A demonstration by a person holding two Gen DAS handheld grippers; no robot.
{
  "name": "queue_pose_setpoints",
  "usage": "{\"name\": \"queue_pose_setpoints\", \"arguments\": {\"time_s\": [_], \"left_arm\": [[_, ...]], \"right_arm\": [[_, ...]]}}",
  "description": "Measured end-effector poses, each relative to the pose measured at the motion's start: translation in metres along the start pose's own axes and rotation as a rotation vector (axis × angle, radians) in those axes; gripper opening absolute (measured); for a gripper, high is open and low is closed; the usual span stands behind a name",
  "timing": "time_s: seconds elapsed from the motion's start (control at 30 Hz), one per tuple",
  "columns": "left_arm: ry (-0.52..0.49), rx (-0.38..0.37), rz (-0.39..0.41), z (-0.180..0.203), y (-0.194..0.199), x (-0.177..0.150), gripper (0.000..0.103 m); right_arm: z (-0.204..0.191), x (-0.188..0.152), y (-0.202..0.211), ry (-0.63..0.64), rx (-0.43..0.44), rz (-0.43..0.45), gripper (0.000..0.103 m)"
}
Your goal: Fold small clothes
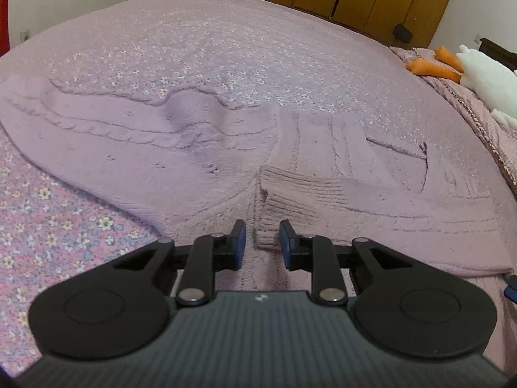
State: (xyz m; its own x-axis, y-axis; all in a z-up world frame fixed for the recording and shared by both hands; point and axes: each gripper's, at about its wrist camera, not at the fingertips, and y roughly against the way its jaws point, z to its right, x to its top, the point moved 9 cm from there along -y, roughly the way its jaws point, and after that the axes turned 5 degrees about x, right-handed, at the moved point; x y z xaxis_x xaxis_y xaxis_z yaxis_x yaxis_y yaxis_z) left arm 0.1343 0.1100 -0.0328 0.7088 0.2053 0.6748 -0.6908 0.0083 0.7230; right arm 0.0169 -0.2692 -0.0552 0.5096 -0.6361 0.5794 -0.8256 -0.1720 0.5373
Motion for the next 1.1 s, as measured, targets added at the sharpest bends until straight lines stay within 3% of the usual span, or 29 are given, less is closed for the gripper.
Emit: {"name": "queue_pose_setpoints", "arguments": {"time_s": [0.2, 0.27, 0.33, 0.6, 0.8, 0.97, 1.1], "left_arm": [[-0.002, 0.034, 0.014, -0.024, 0.022, 0.008, 0.026], [0.004, 0.064, 0.03, -0.042, 0.029, 0.016, 0.032], [0.02, 0.114, 0.054, -0.066, 0.034, 0.026, 0.038], [0.143, 0.287, 0.058, -0.162, 0.022, 0.052, 0.039], [0.272, 0.289, 0.007, -0.196, -0.006, 0.047, 0.046], [0.279, 0.288, 0.021, -0.197, -0.019, 0.057, 0.06], [0.297, 0.311, 0.032, -0.201, -0.036, 0.069, 0.061]], "right_arm": [[-0.028, -0.023, 0.012, 0.172, 0.016, -0.032, 0.066], [-0.034, -0.029, 0.015, 0.214, 0.011, -0.037, 0.07], [-0.041, -0.031, 0.014, 0.241, 0.005, -0.04, 0.071], [-0.046, -0.035, 0.006, 0.318, -0.07, -0.062, 0.073], [-0.047, -0.04, -0.004, 0.338, -0.13, -0.064, 0.08], [-0.045, -0.044, -0.01, 0.357, -0.136, -0.089, 0.082], [-0.043, -0.044, -0.011, 0.365, -0.13, -0.097, 0.083]]}}
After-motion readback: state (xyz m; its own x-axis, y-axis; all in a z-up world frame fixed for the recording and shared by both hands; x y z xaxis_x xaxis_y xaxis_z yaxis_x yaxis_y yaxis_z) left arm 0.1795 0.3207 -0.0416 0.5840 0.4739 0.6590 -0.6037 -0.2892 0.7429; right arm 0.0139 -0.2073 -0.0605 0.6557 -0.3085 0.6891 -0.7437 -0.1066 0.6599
